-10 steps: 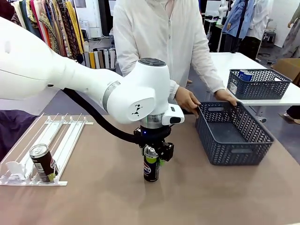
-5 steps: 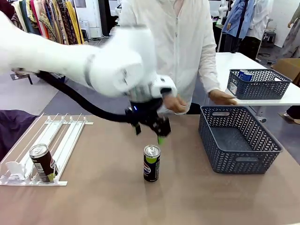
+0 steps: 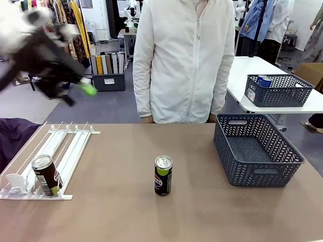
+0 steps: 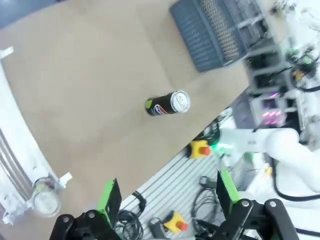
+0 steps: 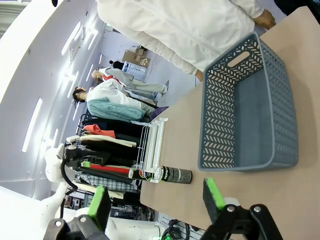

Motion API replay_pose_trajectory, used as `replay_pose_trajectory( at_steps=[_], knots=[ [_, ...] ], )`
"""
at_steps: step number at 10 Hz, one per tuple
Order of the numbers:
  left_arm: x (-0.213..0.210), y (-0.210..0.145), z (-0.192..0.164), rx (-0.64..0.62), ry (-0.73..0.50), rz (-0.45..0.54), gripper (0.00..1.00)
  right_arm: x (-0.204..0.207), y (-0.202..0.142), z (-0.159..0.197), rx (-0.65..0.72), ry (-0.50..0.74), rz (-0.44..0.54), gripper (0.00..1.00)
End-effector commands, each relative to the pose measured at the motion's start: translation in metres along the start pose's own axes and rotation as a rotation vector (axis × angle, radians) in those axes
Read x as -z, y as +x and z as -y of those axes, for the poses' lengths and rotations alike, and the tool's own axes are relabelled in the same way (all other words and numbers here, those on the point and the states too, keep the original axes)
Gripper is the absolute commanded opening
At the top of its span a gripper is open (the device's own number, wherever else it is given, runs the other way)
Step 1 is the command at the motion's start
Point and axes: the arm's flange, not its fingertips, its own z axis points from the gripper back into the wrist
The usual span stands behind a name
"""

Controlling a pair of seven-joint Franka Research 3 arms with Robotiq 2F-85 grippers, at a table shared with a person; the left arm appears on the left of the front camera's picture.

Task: Retrieve and store the cans from the dispenser.
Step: Pick up one can from the Automatic Can Dispenser and place it in the middle of the table.

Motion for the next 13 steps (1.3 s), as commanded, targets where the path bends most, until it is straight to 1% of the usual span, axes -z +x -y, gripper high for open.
replay_pose_trajectory(
  at_steps=[1, 2, 3, 4, 5, 7, 8, 13],
  knots=[
    [-0.039, -0.032, -0.077, -0.13, -0.187, 0.108, 1.0, 0.003, 0.002, -0.001, -0.025, 0.026, 0.023, 1.0],
    [-0.057, -0.055, -0.117, -0.178, -0.306, 0.145, 1.0, 0.003, 0.002, -0.001, -0.025, 0.026, 0.023, 1.0],
    [-0.067, -0.08, -0.152, -0.293, -0.342, 0.233, 1.0, 0.003, 0.002, -0.001, -0.025, 0.026, 0.023, 1.0],
    [-0.072, -0.103, -0.174, -0.304, -0.415, 0.297, 1.0, 0.003, 0.002, -0.001, -0.025, 0.026, 0.023, 1.0],
    [-0.069, -0.118, -0.193, -0.375, -0.423, 0.329, 1.0, 0.003, 0.002, -0.001, -0.025, 0.026, 0.023, 1.0],
    [-0.057, -0.126, -0.209, -0.405, -0.439, 0.307, 1.0, 0.003, 0.002, -0.001, -0.025, 0.026, 0.023, 1.0],
    [-0.077, -0.131, -0.209, -0.406, -0.41, 0.309, 1.0, 0.003, 0.002, -0.001, -0.025, 0.026, 0.023, 1.0],
    [-0.077, -0.131, -0.209, -0.406, -0.41, 0.309, 1.0, 0.003, 0.002, -0.001, -0.025, 0.026, 0.023, 1.0]
  ],
)
